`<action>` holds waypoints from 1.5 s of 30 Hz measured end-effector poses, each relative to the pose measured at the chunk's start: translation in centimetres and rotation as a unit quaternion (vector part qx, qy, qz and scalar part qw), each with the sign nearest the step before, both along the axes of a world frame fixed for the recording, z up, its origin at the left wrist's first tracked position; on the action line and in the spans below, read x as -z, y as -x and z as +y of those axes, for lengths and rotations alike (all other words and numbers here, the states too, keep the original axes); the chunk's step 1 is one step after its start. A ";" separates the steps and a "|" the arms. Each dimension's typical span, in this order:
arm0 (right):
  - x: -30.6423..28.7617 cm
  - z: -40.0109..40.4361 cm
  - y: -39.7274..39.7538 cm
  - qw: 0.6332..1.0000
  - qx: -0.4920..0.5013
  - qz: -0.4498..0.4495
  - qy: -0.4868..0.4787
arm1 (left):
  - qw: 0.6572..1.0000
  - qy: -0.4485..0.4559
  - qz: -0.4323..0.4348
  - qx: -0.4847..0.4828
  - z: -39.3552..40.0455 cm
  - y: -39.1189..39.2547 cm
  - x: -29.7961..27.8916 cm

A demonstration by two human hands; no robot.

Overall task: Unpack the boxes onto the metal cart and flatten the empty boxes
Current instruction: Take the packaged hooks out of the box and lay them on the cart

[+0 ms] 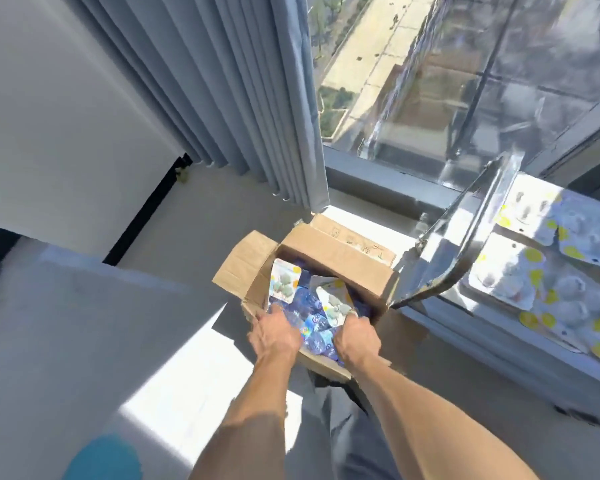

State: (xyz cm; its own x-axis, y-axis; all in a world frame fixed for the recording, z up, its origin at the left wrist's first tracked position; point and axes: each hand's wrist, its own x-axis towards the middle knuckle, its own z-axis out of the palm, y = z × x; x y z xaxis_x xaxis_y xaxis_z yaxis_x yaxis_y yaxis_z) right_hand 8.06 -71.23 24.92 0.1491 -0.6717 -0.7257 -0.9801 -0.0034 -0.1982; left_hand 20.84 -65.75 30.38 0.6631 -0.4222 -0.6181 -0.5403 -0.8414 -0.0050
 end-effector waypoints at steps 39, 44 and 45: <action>49.2 -3.6 -9.1 0.882 0.447 0.106 0.104 | 0.951 0.081 0.255 0.156 -15.7 -7.0 52.1; 47.1 -2.9 -8.6 0.888 0.423 0.122 0.130 | 0.906 0.119 0.161 0.372 -13.0 -6.5 50.8; 46.5 -2.5 -8.4 0.889 0.424 0.125 0.118 | 0.918 0.138 0.135 0.346 -12.9 -6.6 50.1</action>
State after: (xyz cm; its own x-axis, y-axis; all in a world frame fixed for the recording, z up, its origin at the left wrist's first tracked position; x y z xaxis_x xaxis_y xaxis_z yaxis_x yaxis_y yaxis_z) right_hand 16.46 -73.78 -21.62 -0.6299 -0.6036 -0.4888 -0.6632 0.7455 -0.0660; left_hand 27.46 -78.69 -19.74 0.0163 -0.8500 -0.5266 -0.8960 -0.2462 0.3697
